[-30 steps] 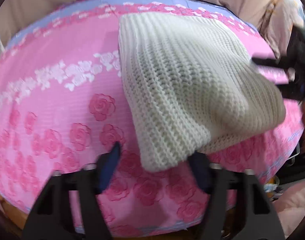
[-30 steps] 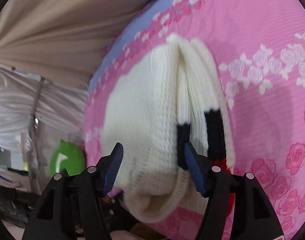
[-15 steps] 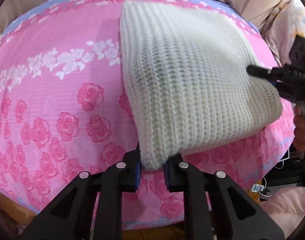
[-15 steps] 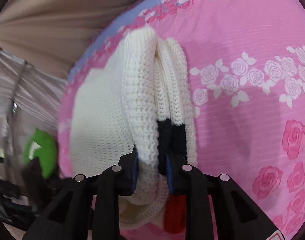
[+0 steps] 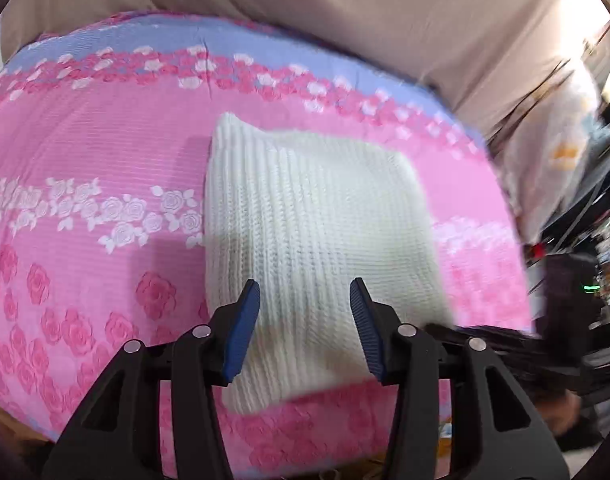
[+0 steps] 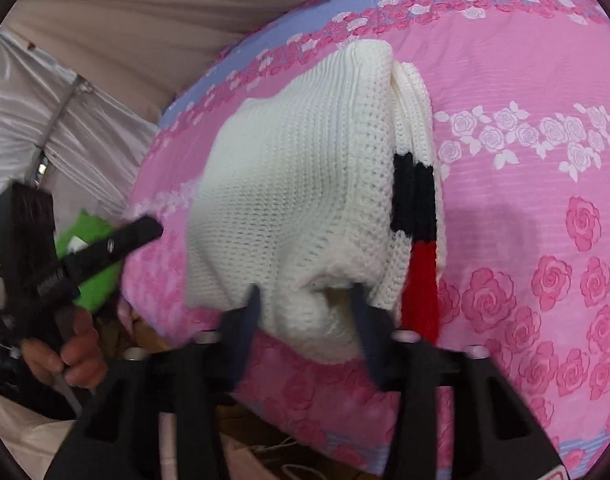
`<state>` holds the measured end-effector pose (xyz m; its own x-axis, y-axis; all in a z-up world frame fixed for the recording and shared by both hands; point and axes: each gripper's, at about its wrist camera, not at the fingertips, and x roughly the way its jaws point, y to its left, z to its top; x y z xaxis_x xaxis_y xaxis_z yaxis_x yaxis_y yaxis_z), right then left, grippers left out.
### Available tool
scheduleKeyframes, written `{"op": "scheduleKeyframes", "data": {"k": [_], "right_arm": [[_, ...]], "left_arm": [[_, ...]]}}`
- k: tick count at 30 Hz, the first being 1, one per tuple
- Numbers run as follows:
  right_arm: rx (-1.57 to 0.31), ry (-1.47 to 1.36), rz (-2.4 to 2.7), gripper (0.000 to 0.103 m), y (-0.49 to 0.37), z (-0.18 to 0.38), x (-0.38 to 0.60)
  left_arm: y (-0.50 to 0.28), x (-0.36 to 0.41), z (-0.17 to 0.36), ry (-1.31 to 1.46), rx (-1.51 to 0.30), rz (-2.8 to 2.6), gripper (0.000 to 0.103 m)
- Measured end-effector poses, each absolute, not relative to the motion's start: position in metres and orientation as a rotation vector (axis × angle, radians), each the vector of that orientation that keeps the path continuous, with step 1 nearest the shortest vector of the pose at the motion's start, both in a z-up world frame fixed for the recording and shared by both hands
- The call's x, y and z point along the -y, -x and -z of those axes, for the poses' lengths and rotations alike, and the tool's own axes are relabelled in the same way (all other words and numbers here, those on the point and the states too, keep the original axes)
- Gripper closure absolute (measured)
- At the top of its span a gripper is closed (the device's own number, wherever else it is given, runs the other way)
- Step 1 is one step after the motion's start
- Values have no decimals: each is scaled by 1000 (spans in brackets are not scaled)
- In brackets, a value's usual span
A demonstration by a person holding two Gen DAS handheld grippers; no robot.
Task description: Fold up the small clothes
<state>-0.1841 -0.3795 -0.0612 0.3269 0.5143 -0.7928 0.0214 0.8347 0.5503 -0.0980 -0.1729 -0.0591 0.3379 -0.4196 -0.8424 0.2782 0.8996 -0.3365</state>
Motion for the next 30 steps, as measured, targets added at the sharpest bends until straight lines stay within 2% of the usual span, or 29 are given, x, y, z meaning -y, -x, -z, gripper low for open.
{"op": "scheduleKeyframes", "data": {"k": [1,2,5,8,11,13,16,18,23,24,26,27,30], "right_arm": [[-1197,-526,-331,94,185,58,381],[-1154,-553,-323,94,189,49,388],[-1105,-583,-282,95,206,36,413],[-1290,-522,-237,96,215,92,414],[-1270,-552,-250,93,213,86,414],[-1217,-539,-227,78,209,62,418],[-1129,-523,-229,71,197,26,419],[-1079,-458,-221,58,174,11,413],[-1072,-363,-203,56,103,30,395],[-1095,-364,-198,58,91,40,389],[-1127,-359,-191,88,79,54,379],[-1117,-367,-194,93,78,52,379],[-1008,-418,-194,98,88,26,392]], "left_arm": [[96,180,67,84,-1167,438,71],[97,183,73,49,-1178,432,73],[104,187,92,-8,-1222,430,75],[112,196,95,-94,-1208,431,74],[113,197,93,-124,-1196,435,74],[111,194,92,-88,-1202,443,74],[110,191,93,-77,-1201,435,74],[110,192,94,-85,-1196,437,74],[111,196,94,-111,-1197,440,73],[111,196,94,-110,-1198,439,73],[109,195,95,-102,-1202,434,73],[109,195,95,-94,-1205,436,73],[108,191,95,-58,-1212,440,73]]}}
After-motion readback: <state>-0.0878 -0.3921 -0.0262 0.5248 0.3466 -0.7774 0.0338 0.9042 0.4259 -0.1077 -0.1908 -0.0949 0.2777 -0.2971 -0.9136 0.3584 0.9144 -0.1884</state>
